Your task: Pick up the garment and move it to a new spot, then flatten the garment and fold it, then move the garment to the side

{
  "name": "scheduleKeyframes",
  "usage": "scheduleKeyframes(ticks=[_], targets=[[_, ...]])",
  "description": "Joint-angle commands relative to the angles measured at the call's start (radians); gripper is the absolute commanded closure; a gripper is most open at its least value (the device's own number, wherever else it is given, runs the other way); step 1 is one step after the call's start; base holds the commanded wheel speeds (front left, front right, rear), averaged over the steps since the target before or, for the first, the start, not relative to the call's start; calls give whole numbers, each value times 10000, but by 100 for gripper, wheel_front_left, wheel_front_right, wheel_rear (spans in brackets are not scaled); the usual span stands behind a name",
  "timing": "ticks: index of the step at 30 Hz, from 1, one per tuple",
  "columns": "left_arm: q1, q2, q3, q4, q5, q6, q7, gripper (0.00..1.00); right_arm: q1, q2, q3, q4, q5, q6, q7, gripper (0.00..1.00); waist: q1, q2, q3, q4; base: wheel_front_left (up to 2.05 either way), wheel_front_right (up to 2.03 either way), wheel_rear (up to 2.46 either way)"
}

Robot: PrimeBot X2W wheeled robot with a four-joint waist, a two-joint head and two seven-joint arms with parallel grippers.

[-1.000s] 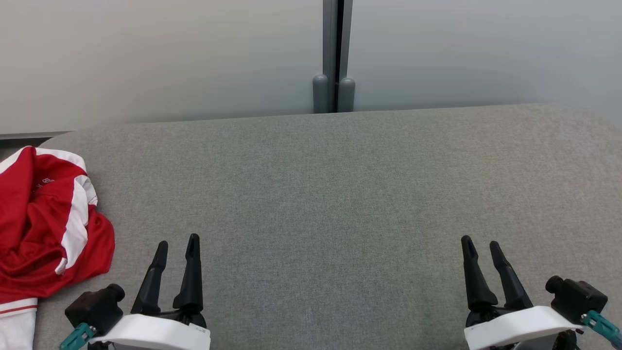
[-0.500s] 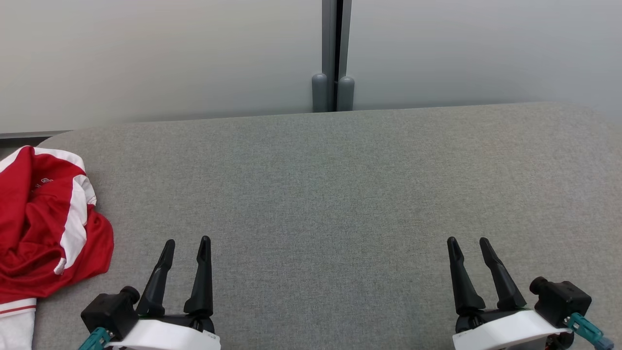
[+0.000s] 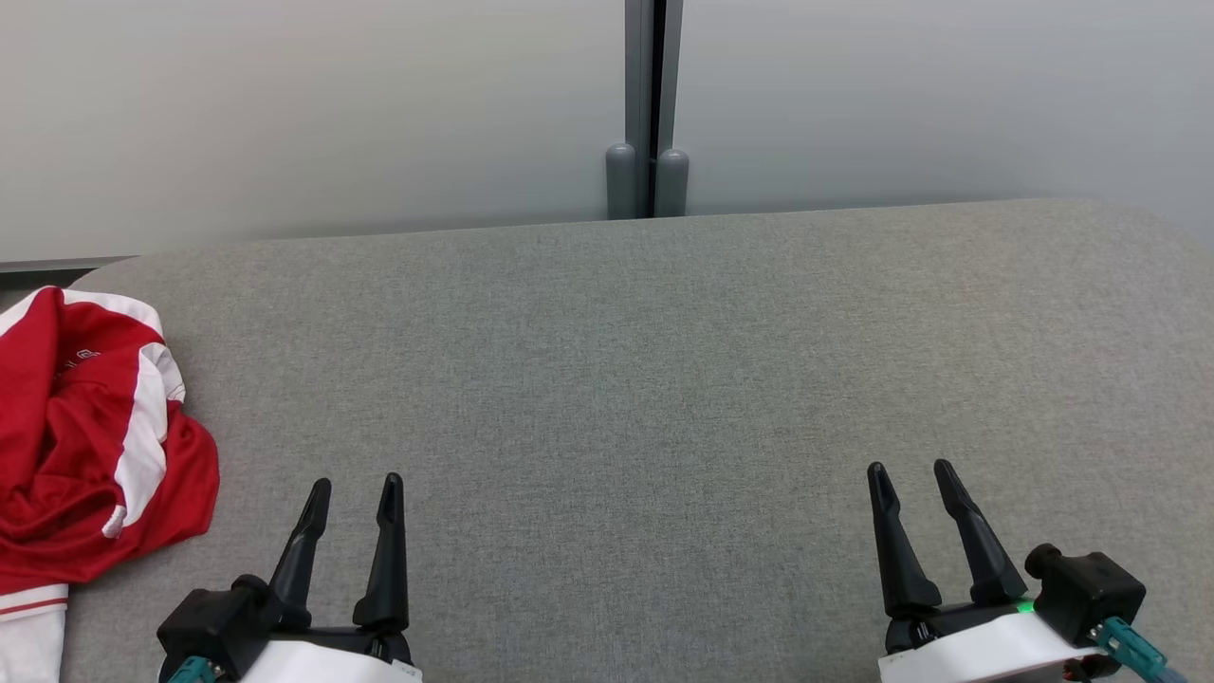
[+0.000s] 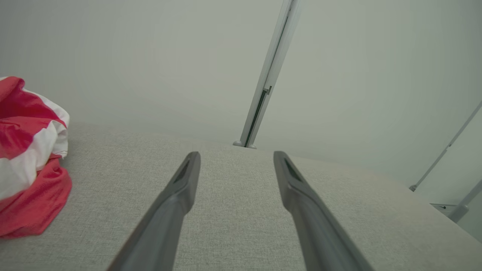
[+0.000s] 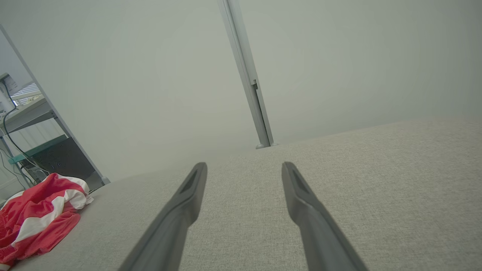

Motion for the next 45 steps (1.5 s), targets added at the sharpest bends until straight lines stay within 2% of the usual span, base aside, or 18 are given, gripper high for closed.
scheduleKeyframes(ticks=[1, 27, 45], targets=[[7, 52, 5, -73, 296, -36, -114, 0, 41, -47, 55, -59, -290, 0, -127, 0, -1, 0, -3, -3, 0, 0, 0], [323, 57, -91, 139, 1854, 328, -580, 0, 353, -51, 366, -124, -1898, 0, -593, 0, -1, 0, -136, -57, 0, 0, 0], [309, 57, -50, 288, 1875, 208, -567, 0, 399, -50, 223, -144, -1765, 0, -586, 0, -1, 0, -127, -106, 0, 0, 0]])
